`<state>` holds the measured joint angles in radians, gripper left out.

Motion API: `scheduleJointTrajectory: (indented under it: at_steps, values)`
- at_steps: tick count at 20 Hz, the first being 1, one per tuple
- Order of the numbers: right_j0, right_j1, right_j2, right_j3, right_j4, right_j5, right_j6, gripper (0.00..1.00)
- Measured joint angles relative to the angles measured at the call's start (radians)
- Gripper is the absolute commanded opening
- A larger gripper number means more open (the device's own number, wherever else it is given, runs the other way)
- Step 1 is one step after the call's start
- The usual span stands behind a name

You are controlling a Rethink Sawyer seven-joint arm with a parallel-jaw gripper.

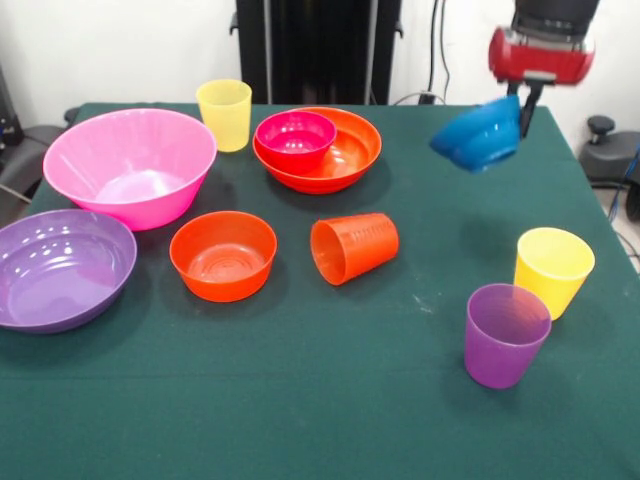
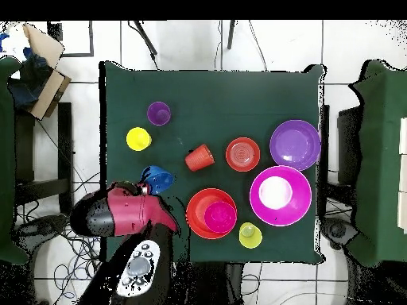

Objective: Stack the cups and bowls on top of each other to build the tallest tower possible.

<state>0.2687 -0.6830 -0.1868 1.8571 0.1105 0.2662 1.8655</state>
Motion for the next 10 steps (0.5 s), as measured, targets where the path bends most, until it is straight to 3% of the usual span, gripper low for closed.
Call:
scheduleJointTrajectory:
  at_steps: [3,10]
  values:
    - [-0.029,-0.075,0.0,0.004,-0.009,0.1,0.0,0.0]
    - [-0.118,-0.17,0.004,0.004,-0.055,0.214,0.0,0.0]
